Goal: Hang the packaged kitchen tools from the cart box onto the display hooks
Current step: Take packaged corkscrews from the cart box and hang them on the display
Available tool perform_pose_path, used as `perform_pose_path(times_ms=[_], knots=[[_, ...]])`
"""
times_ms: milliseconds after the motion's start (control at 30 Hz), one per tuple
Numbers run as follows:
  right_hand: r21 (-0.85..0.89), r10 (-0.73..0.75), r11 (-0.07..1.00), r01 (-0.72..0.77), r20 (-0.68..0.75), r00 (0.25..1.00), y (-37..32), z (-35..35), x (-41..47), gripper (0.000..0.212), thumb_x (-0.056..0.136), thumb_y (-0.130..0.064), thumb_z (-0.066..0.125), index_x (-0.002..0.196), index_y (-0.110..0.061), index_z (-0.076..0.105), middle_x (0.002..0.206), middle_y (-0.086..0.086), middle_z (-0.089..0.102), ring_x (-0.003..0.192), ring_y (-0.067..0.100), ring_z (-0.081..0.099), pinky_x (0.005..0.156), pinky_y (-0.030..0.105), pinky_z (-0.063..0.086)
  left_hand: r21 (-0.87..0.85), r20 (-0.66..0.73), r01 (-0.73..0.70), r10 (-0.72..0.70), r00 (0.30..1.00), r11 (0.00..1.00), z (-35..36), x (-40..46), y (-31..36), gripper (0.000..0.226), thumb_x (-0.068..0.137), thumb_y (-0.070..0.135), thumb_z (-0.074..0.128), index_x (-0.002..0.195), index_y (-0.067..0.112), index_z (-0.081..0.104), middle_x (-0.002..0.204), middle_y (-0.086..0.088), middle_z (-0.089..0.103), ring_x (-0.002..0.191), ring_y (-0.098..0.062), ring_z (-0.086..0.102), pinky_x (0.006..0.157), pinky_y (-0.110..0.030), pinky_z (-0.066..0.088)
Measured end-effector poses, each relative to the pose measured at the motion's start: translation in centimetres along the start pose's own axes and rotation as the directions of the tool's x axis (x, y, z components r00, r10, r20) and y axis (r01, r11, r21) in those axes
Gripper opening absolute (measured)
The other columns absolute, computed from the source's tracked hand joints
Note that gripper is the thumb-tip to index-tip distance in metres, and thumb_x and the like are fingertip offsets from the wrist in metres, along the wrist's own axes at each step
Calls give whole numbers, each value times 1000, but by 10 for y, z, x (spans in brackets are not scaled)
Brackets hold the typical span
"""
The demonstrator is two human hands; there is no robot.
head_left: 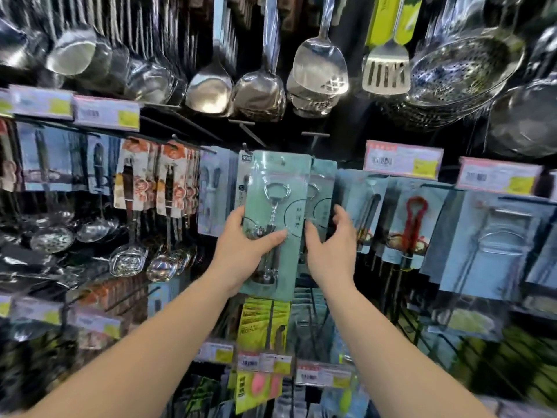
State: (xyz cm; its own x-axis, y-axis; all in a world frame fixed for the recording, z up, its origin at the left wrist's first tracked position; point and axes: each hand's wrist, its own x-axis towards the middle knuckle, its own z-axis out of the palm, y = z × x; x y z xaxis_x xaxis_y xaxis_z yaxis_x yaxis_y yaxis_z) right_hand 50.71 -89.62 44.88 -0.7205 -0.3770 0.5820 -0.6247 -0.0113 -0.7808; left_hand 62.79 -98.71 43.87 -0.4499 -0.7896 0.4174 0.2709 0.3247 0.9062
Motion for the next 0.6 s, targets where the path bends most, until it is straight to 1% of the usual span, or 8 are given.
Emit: perform_pose_path(times_ms=[67,100,167,200,300,400,467,600], knots=[[76,-115,989,123,-103,988,-3,-6,-16,54,93,-38,56,142,-22,40,134,-10,45,129,12,43,109,32,35,14,8,-59,59,998,998,9,2,5,54,74,23,87,115,37,55,109,11,72,99,-7,70,89,-34,58],[125,-123,982,138,-124,985,-1,-8,-24,50,94,-38,54,140,-22,42,132,-11,46,127,10,44,109,31,35,31,15,-93,93,996,995,13,3,7,54,73,25,88,112,42,54,109,14,72,99,-4,69,88,-31,57],[213,-101,970,121,-101,990,4,-12,-37,43,97,-33,52,139,-25,42,133,-8,50,121,8,48,106,33,39,67,41,-138,135,990,988,24,3,11,57,72,28,88,113,43,52,110,17,70,101,0,66,89,-26,55],[234,-99,966,113,-68,993,7,-13,-42,44,98,-32,52,140,-28,39,133,-6,50,120,8,50,105,34,41,73,52,-144,141,989,987,29,3,12,58,72,29,88,116,40,53,112,17,69,102,0,66,91,-28,55],[171,-113,979,109,18,993,16,-15,-50,50,96,-36,51,142,-40,30,137,-13,44,126,9,46,105,39,42,50,47,-146,144,988,988,43,4,11,62,73,29,87,126,33,55,111,15,71,103,-4,68,94,-38,56],[83,-97,993,87,122,988,23,-21,-49,53,98,-29,52,143,-44,29,130,-33,34,127,-4,37,110,35,38,54,26,-126,125,992,991,49,4,7,76,73,35,86,139,34,47,120,16,67,111,-6,64,99,-39,53],[43,-69,997,62,186,980,26,-24,-50,54,98,-29,53,143,-46,30,124,-44,27,124,-3,41,108,35,40,65,11,-120,120,993,991,50,3,0,82,72,40,85,142,35,44,125,16,64,116,-8,61,100,-40,52],[36,-21,999,12,249,968,32,-24,-52,58,98,-30,53,148,-43,27,139,-32,33,129,-3,39,111,38,38,53,3,-64,64,998,997,52,5,-10,97,57,56,83,144,37,43,131,12,63,120,-13,60,100,-43,53]])
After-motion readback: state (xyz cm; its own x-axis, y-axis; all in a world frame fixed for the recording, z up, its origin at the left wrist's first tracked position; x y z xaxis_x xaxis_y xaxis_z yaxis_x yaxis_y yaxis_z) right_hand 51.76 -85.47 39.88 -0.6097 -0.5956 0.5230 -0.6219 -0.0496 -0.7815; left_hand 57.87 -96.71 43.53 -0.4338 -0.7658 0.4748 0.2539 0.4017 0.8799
